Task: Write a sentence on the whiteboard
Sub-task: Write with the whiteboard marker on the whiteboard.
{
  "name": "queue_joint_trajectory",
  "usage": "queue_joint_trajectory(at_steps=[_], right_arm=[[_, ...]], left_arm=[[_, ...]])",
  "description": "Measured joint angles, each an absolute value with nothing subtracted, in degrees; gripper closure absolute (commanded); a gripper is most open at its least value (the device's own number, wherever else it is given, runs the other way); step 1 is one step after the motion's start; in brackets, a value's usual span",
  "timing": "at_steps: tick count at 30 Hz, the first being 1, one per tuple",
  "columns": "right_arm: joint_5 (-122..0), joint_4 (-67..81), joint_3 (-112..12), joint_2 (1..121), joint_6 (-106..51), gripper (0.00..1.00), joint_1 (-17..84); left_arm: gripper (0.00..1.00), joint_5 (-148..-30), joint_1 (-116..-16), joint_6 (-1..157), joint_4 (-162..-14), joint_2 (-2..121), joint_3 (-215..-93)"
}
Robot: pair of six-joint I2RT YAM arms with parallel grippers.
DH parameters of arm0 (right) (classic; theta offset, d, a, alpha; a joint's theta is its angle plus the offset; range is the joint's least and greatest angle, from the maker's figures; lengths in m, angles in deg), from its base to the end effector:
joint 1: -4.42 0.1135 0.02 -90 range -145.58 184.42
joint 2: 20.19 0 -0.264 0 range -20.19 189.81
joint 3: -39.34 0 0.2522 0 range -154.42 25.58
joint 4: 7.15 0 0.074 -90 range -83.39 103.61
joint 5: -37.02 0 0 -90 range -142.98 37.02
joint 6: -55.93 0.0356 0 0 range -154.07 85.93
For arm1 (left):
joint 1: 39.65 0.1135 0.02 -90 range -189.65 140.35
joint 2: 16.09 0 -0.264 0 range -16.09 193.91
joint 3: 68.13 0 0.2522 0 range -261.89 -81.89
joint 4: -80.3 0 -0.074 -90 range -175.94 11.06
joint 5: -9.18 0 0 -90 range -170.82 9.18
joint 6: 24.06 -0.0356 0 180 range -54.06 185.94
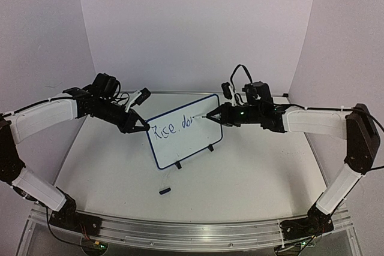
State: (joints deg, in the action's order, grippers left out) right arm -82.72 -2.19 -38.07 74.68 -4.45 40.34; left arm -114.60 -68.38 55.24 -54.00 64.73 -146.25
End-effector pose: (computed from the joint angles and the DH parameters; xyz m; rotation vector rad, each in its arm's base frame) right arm 0.2974 0.2372 0.2609 -0.4866 2.0706 1.2261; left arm 0.2523 -0.1609 0.2848 1.0625 2.1503 -0.8564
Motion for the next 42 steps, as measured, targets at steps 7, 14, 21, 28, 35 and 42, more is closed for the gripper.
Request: queue_joint_trajectory(at_steps=[7, 14, 21, 28, 35, 42], right_arm=[[-82.1, -2.3, -38.1, 74.7, -4.4, 1.00, 40.3], [-81.0, -2.3, -38.1, 74.6, -4.4, 1.00, 40.3], [-80.6, -2.3, -38.0, 74.5, -4.1, 1.00, 40.3], [-80.4, -2.8, -36.3, 74.5, -3.7, 1.00, 40.2], [-79.8, -2.8, -33.6, 74.5, -3.0, 1.00, 40.1], [-79.8, -3.0, -33.5, 73.7, -2.7, 1.00, 40.1]], left_arm=[[1.00, -114.6, -68.4, 55.2, -54.0, 64.7, -146.2], [1.00, -114.6, -68.4, 55.3, -54.0, 64.7, -146.2], [1.00, -114.6, -68.4, 55.3, -54.0, 64.7, -146.2], [1.00, -114.6, -68.4, 55.3, -54.0, 64.7, -146.2], [1.00, -114.7, -68.4, 55.2, -54.0, 64.8, -146.2], [1.00, -114.7, -68.4, 55.2, -54.0, 64.8, -146.2]])
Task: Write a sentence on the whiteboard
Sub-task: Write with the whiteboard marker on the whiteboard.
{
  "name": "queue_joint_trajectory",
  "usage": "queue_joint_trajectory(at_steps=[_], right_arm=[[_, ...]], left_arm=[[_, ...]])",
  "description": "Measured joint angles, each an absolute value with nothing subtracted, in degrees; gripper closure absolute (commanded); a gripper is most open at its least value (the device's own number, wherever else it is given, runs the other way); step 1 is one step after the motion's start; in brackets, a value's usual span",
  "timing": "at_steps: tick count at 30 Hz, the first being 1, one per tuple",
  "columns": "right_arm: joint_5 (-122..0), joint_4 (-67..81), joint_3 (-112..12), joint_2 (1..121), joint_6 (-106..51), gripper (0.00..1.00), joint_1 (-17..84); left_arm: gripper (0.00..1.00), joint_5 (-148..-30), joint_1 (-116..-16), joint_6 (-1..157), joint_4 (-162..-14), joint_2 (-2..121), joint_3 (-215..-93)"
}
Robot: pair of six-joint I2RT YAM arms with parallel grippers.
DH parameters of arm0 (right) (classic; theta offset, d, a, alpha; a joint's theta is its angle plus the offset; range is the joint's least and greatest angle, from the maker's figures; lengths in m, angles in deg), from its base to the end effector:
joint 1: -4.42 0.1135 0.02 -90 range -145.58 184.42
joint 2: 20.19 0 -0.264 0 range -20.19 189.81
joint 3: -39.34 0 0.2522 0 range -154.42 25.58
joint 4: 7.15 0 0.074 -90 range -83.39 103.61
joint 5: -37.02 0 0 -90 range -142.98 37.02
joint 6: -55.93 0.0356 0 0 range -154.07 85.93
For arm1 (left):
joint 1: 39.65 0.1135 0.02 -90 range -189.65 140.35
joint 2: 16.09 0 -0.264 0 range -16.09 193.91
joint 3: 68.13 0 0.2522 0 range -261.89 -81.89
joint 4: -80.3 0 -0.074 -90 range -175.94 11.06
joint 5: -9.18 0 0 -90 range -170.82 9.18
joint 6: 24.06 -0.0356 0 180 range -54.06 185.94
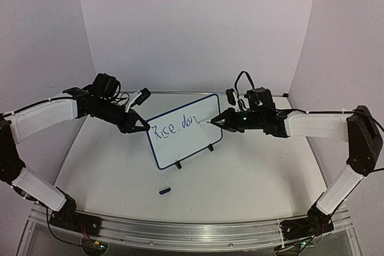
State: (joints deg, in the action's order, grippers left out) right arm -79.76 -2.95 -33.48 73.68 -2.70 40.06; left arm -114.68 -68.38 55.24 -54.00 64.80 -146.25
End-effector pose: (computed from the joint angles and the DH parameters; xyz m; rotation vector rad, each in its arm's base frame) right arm 0.2904 0.2280 0.2412 -0.4049 2.1391 1.1807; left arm 0.2525 -0.1610 0.2845 1.0631 2.1511 -0.8582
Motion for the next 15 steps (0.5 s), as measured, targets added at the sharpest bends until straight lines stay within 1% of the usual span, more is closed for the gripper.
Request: queue_joint_trajectory(at_steps=[7, 15], right_arm=[[-80.0, -3.5, -33.5, 69.2, -2.6, 1.00, 40.1], [-80.0, -3.7, -35.1, 69.5, -2.6, 1.00, 40.1]], left_arm=[[1.00, -114.7, -68.4, 55.2, -54.0, 64.8, -146.3], [1.00, -114.7, -68.4, 55.2, -54.0, 64.8, -146.3]])
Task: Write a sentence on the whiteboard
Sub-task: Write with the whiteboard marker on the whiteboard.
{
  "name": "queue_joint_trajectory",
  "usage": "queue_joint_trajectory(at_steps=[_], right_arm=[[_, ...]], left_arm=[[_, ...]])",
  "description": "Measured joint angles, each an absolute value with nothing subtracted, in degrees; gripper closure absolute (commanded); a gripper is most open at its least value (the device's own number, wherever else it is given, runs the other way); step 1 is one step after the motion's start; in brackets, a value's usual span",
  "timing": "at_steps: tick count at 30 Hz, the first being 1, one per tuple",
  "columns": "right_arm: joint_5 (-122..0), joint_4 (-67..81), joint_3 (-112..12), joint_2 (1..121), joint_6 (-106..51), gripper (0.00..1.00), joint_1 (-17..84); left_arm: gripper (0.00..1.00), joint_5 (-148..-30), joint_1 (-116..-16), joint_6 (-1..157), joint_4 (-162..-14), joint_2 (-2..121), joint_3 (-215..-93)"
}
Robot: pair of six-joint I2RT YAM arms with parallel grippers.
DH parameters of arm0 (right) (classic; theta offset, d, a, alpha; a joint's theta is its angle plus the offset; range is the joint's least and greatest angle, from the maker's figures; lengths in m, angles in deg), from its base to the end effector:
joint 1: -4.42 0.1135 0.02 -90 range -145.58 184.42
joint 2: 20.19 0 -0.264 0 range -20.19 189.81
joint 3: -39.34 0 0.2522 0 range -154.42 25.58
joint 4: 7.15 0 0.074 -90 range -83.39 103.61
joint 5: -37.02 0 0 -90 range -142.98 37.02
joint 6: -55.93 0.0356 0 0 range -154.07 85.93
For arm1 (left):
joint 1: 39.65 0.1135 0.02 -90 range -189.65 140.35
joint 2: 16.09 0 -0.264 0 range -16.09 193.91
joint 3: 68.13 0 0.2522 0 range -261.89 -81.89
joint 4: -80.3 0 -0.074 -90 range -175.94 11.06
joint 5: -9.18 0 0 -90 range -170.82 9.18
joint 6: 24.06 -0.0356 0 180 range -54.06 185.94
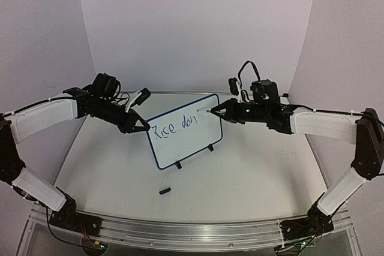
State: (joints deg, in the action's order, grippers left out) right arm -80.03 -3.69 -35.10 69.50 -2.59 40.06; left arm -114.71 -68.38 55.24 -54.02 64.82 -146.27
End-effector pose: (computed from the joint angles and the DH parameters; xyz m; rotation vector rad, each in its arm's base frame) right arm 0.2848 0.2241 0.2773 -0.4236 2.0159 1.2116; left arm 0.2525 -0.1611 0.2845 1.0632 2.1505 -0.8588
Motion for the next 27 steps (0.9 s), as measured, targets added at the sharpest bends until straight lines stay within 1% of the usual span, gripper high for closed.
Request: queue_joint_trajectory(at_steps=[12, 27], right_arm=[[-79.8, -4.1, -36.8, 72.4, -2.6, 1.00, 40.1], [-79.0, -4.0, -36.8, 72.7, -2.5, 1.00, 40.1]], left_arm=[[1.00, -114.7, -68.4, 55.2, -54.0, 64.8, -146.3], [1.00, -114.7, -68.4, 55.2, -54.0, 64.8, -146.3]])
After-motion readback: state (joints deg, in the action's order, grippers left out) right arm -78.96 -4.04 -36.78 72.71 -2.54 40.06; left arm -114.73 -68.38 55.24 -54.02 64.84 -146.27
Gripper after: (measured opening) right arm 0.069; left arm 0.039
